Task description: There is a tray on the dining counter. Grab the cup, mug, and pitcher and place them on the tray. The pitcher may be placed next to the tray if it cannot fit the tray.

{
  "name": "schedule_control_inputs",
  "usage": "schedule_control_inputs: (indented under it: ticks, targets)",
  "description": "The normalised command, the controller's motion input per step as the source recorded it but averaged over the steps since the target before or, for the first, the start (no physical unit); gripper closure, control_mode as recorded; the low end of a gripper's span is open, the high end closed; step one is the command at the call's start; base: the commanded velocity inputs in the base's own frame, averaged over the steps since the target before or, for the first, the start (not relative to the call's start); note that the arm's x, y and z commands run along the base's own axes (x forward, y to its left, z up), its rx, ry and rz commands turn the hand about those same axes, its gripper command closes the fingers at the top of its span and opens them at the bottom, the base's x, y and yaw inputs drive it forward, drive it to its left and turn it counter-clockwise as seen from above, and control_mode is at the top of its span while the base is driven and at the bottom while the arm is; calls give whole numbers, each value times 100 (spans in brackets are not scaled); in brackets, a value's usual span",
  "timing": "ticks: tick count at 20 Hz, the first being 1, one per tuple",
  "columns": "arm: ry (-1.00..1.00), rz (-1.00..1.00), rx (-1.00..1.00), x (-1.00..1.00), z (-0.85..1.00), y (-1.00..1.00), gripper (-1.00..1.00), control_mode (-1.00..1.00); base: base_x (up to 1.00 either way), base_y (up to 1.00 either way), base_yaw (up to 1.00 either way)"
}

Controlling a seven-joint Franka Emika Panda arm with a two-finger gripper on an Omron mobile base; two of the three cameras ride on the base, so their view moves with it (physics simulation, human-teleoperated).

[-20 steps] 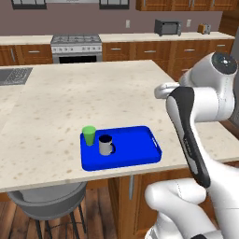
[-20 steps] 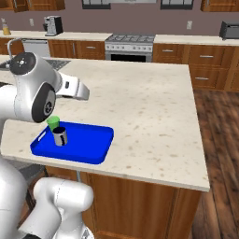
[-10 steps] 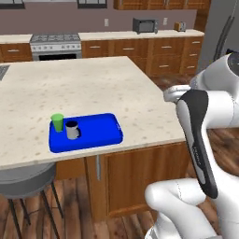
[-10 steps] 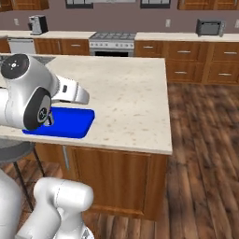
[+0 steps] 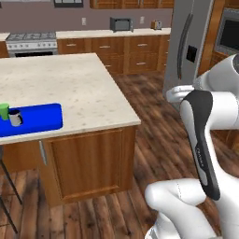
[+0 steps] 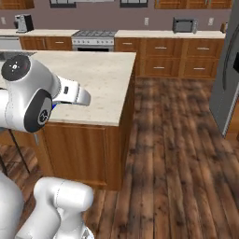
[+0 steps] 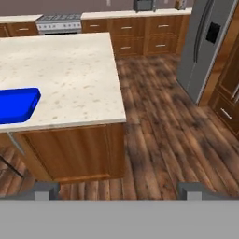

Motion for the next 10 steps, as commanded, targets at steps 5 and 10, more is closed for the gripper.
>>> schedule_control_inputs:
  ticks: [5, 10]
  targets:
    - [0, 0, 0, 0, 0, 0, -100, 100, -4, -100, 0]
    - [0, 0, 0, 0, 0, 0, -100, 100, 8, -100, 4]
